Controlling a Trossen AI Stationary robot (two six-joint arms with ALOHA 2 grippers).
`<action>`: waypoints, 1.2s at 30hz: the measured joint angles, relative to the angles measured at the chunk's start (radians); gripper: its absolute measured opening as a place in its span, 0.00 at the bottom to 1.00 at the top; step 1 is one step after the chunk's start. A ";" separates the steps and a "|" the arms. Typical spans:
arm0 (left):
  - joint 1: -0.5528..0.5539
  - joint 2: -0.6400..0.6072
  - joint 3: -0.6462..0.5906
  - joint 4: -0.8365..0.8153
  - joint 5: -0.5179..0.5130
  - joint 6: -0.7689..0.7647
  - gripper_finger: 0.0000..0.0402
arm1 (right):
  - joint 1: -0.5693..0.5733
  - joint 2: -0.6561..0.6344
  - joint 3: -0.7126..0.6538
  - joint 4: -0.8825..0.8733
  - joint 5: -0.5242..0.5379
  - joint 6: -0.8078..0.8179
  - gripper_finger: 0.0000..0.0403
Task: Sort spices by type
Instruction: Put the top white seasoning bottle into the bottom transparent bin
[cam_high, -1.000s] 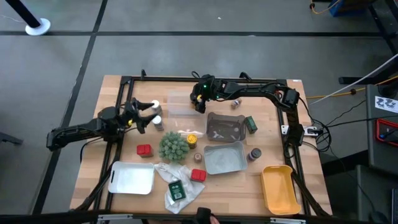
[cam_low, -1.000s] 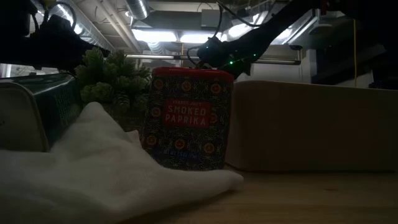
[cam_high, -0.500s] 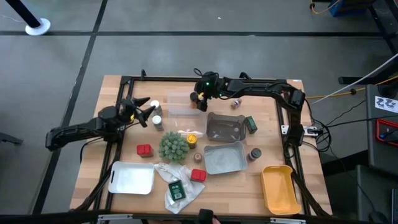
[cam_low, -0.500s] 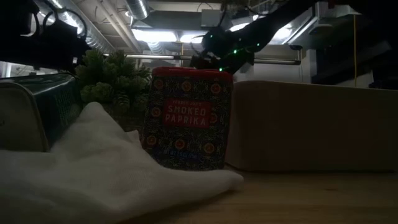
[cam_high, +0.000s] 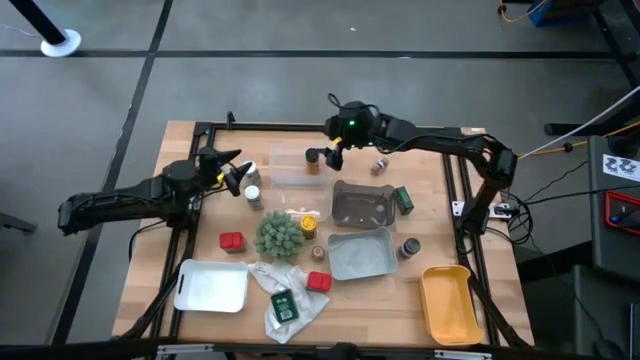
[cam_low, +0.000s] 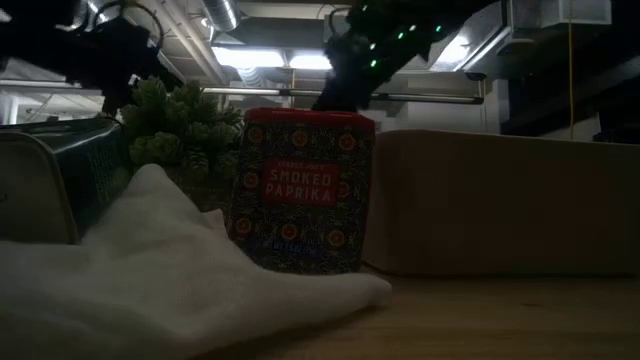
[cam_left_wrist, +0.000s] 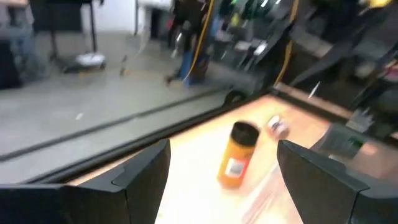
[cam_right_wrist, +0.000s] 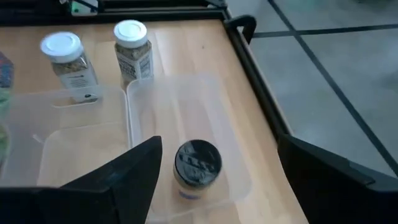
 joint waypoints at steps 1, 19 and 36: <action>0.006 0.030 0.033 -0.045 -0.001 -0.019 0.70 | 0.000 -0.021 0.000 -0.014 0.000 -0.002 0.79; 0.162 0.489 0.211 -0.318 0.064 -0.218 0.70 | 0.000 -0.373 0.000 -0.309 0.196 -0.008 0.79; 0.185 0.635 0.211 -0.318 0.139 -0.225 0.69 | 0.000 -0.502 0.000 -0.610 0.235 0.054 0.79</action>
